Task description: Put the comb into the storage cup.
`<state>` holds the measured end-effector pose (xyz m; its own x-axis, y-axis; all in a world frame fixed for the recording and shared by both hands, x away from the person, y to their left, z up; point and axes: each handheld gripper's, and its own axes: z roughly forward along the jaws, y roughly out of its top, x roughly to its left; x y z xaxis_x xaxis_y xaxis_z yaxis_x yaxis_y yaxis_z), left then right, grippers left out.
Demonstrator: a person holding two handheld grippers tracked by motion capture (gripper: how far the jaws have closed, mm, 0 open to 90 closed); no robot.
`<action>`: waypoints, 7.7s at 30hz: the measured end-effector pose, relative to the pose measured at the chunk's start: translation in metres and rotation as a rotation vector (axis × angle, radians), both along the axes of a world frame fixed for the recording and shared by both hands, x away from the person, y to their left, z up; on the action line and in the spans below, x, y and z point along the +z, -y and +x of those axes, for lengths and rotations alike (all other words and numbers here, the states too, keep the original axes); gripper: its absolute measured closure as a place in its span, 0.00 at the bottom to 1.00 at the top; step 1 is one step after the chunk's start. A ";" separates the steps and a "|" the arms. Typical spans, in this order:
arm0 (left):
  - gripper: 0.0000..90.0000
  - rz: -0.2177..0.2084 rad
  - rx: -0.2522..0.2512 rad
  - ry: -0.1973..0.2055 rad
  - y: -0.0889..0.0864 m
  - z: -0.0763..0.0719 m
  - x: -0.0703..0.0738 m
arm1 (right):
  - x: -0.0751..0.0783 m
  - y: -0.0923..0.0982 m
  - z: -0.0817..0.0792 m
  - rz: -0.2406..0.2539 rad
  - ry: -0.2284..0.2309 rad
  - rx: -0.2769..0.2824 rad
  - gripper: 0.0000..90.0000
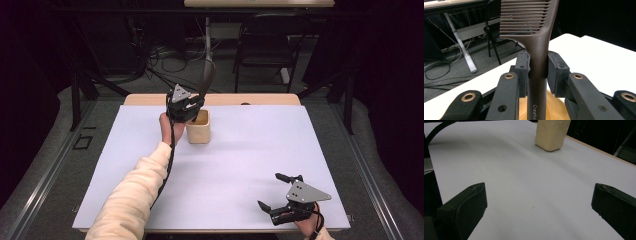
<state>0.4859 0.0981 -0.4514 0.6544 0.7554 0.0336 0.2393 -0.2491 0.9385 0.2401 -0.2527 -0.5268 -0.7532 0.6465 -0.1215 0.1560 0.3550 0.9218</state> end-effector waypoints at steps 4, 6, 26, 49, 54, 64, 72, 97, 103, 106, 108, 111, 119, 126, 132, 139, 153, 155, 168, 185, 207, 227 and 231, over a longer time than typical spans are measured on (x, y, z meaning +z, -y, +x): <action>0.81 0.006 -0.002 -0.003 0.001 0.000 -0.002 | 0.000 0.000 0.000 -0.004 -0.004 0.001 0.00; 0.81 0.009 -0.005 -0.005 0.001 0.000 -0.003 | 0.000 0.000 0.000 -0.003 -0.003 0.000 0.00; 0.81 0.032 -0.027 -0.030 -0.002 0.000 -0.012 | 0.000 0.000 0.000 0.000 -0.003 -0.003 0.00; 0.81 0.058 -0.049 -0.054 -0.002 0.000 -0.018 | 0.000 0.000 -0.001 -0.001 -0.002 -0.004 0.00; 0.81 0.062 -0.051 -0.058 -0.003 0.000 -0.019 | 0.000 0.000 0.000 0.000 -0.002 -0.004 0.00; 0.81 0.078 -0.063 -0.065 -0.002 -0.001 -0.020 | 0.000 0.000 -0.001 -0.001 -0.003 -0.004 0.00; 0.81 0.086 -0.067 -0.067 -0.001 -0.001 -0.020 | 0.000 0.000 0.000 -0.002 -0.002 -0.003 0.00; 0.80 0.097 -0.079 -0.097 -0.001 0.001 -0.023 | 0.000 0.000 0.000 -0.004 -0.005 -0.003 0.00; 0.80 0.103 -0.083 -0.105 -0.002 0.001 -0.025 | 0.000 0.000 0.000 -0.004 -0.005 -0.003 0.00; 0.80 0.108 -0.085 -0.109 -0.002 0.001 -0.026 | 0.000 0.000 0.000 -0.003 -0.004 -0.003 0.00; 0.80 0.110 -0.085 -0.111 -0.002 0.001 -0.027 | 0.000 0.000 0.000 -0.004 -0.003 -0.004 0.00; 0.80 0.116 -0.090 -0.115 -0.001 0.002 -0.027 | 0.000 0.000 0.000 -0.002 -0.002 -0.003 0.00; 0.80 0.127 -0.099 -0.123 0.000 0.003 -0.029 | 0.000 0.000 0.000 -0.003 -0.004 -0.002 0.00; 0.80 0.137 -0.107 -0.136 0.001 0.004 -0.031 | 0.000 0.000 0.000 -0.002 -0.003 -0.001 0.00; 0.80 0.144 -0.110 -0.142 0.002 0.004 -0.032 | 0.000 0.000 0.000 -0.002 -0.003 -0.001 0.00; 0.80 0.152 -0.113 -0.148 0.002 0.005 -0.033 | 0.000 0.000 0.000 -0.003 -0.002 0.001 0.00; 0.80 0.155 -0.104 -0.164 0.003 0.007 -0.038 | 0.000 0.000 0.000 -0.007 -0.003 0.002 0.00; 0.80 0.157 -0.099 -0.161 0.004 0.007 -0.038 | 0.000 0.000 0.000 -0.007 -0.003 0.002 0.00; 0.80 0.168 -0.098 -0.180 0.003 0.008 -0.039 | 0.000 0.000 0.000 -0.011 -0.004 0.002 0.00; 0.47 0.154 -0.049 -0.175 0.001 0.002 -0.030 | 0.000 -0.001 0.000 -0.013 -0.010 0.000 0.00; 0.18 0.129 -0.078 -0.168 -0.010 -0.021 -0.002 | -0.001 -0.002 0.001 -0.017 -0.013 0.002 0.00; 0.04 0.166 -0.101 -0.182 -0.032 -0.057 0.005 | -0.001 -0.002 0.000 -0.014 -0.016 0.002 0.00; 0.03 0.172 -0.095 -0.187 -0.037 -0.064 0.002 | -0.001 -0.002 0.000 -0.015 -0.017 0.000 0.00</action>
